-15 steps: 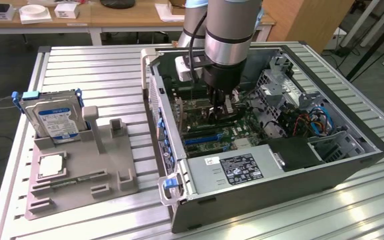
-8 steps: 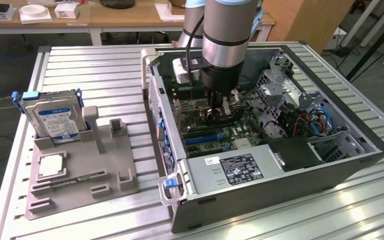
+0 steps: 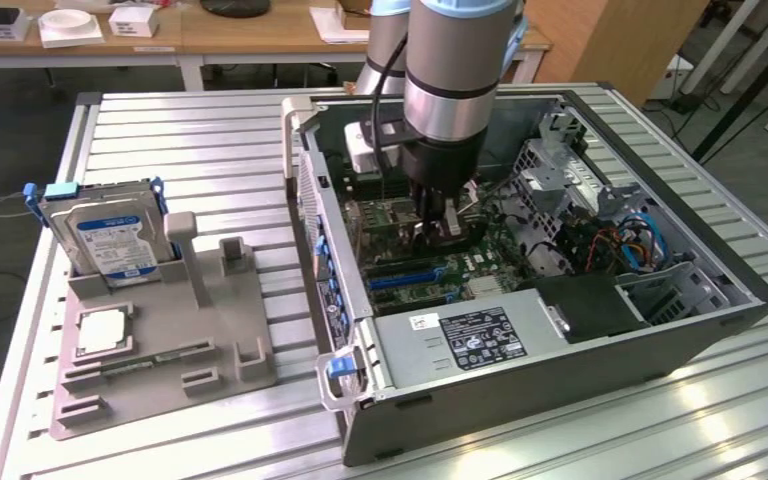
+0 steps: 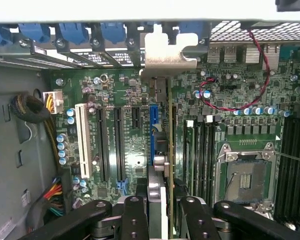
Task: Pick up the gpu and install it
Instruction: 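Insert the gpu into the slot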
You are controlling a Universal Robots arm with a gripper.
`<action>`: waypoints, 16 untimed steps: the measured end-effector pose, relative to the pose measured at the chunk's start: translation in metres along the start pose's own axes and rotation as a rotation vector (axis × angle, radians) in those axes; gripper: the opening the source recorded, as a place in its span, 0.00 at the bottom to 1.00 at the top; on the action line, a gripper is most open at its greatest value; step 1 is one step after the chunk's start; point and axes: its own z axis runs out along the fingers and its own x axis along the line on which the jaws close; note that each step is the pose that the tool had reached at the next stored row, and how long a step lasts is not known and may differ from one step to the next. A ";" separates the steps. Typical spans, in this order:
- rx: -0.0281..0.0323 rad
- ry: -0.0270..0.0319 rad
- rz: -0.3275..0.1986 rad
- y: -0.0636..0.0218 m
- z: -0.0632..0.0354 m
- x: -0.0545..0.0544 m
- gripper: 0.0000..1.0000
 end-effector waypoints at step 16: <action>0.0000 0.0005 0.003 0.0003 0.0029 0.002 0.29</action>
